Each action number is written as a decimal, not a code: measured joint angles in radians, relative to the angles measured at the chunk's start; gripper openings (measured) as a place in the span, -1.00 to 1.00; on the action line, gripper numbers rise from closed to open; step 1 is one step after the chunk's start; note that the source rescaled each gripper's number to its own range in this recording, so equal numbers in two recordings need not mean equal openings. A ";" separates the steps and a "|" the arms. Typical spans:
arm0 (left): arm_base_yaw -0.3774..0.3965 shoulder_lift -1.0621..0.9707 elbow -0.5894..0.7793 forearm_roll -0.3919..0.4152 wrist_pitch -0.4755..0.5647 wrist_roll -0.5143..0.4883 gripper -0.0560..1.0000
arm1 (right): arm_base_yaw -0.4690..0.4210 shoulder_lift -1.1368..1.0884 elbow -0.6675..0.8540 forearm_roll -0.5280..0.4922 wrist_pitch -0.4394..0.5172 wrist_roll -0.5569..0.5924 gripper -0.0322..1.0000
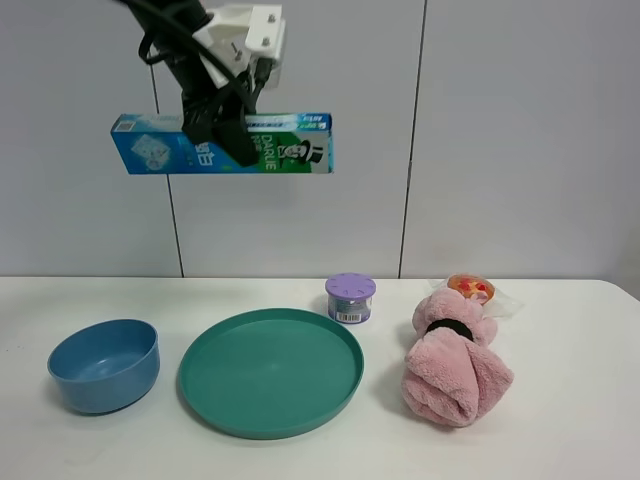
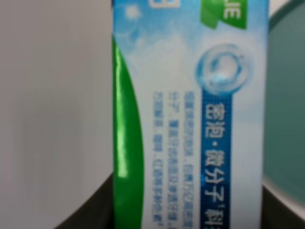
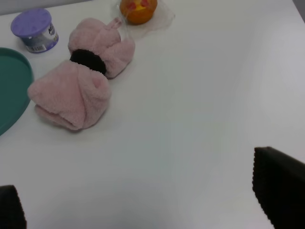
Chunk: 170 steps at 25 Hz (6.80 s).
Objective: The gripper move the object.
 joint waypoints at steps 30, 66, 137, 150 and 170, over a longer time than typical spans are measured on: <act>-0.518 0.237 0.000 0.130 0.051 -0.505 -0.89 | 0.000 0.000 0.000 0.000 0.000 0.000 1.00; -0.623 0.317 0.236 0.086 -0.320 -0.505 -0.89 | 0.000 0.000 0.000 0.000 0.000 0.000 1.00; 0.064 -0.897 0.506 0.265 0.151 -1.144 0.80 | 0.000 0.000 0.000 0.000 0.000 0.000 1.00; 0.483 -1.616 1.083 0.149 0.155 -1.179 0.94 | 0.000 0.000 0.000 0.000 0.000 0.000 1.00; 0.564 -2.038 1.410 0.123 0.158 -1.194 1.00 | 0.000 0.000 0.000 0.000 0.000 0.000 1.00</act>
